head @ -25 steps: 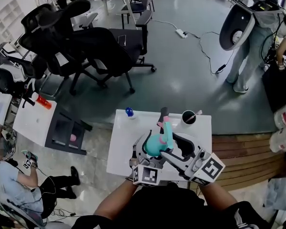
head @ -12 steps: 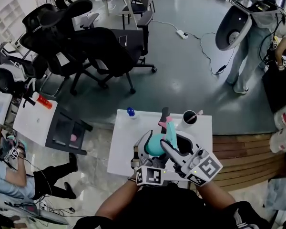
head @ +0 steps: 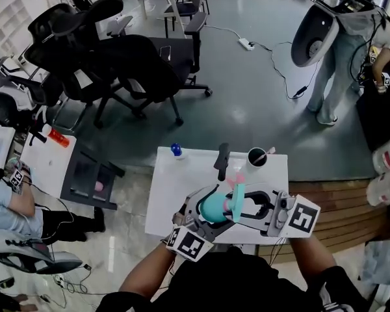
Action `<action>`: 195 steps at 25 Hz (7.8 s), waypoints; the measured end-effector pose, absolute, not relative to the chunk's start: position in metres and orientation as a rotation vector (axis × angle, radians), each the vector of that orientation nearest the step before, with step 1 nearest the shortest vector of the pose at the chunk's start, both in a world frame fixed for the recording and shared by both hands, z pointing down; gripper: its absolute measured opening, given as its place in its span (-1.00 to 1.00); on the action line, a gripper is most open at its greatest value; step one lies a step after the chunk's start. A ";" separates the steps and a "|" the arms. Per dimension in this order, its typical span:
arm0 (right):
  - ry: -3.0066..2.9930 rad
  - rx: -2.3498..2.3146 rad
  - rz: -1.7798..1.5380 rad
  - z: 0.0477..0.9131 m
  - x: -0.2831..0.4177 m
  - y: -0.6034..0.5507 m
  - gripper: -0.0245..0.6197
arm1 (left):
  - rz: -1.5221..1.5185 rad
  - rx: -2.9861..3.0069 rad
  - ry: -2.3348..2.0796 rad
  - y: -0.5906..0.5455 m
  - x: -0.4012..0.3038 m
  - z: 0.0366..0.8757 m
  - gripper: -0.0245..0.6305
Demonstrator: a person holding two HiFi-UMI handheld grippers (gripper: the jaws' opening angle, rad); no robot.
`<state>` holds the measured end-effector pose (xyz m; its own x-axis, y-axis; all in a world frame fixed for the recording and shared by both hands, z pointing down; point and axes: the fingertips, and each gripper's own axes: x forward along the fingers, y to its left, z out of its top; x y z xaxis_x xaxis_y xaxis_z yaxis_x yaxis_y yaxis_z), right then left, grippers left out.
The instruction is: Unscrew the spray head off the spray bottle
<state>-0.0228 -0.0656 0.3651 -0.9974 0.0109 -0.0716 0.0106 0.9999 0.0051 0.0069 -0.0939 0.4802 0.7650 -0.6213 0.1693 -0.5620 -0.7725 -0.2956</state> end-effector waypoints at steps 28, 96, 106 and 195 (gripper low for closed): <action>2.952 -0.343 -0.071 0.364 -0.024 -0.085 -0.48 | -0.389 -2.613 1.186 -0.114 -0.004 0.480 0.50; 2.984 -0.416 -0.162 0.377 -0.010 -0.076 -0.49 | -0.352 -2.795 1.051 -0.092 0.021 0.509 0.50; 3.024 -0.086 0.026 0.364 -0.004 -0.056 -0.30 | -0.281 -2.885 0.767 -0.074 0.033 0.484 0.50; 2.884 -0.419 -0.326 0.385 0.006 -0.067 -0.25 | -0.442 -2.826 1.042 -0.085 0.013 0.514 0.50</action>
